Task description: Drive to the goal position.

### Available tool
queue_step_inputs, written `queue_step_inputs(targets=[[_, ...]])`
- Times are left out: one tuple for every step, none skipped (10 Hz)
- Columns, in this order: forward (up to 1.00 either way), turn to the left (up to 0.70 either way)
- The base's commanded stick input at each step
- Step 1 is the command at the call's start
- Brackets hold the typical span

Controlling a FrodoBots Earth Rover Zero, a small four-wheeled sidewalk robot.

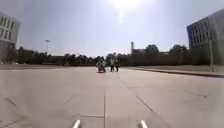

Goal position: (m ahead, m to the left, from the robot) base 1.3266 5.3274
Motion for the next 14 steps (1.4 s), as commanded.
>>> queue_step_inputs(targets=[[0.70,0.00],[0.70,0.00],[0.70,0.00],[0.70,0.00],[0.70,0.00],[0.70,0.00],[0.70,0.00],[0.70,0.00],[0.70,0.00],[0.70,0.00],[0.70,0.00],[0.70,0.00],[0.70,0.00],[0.70,0.00]])
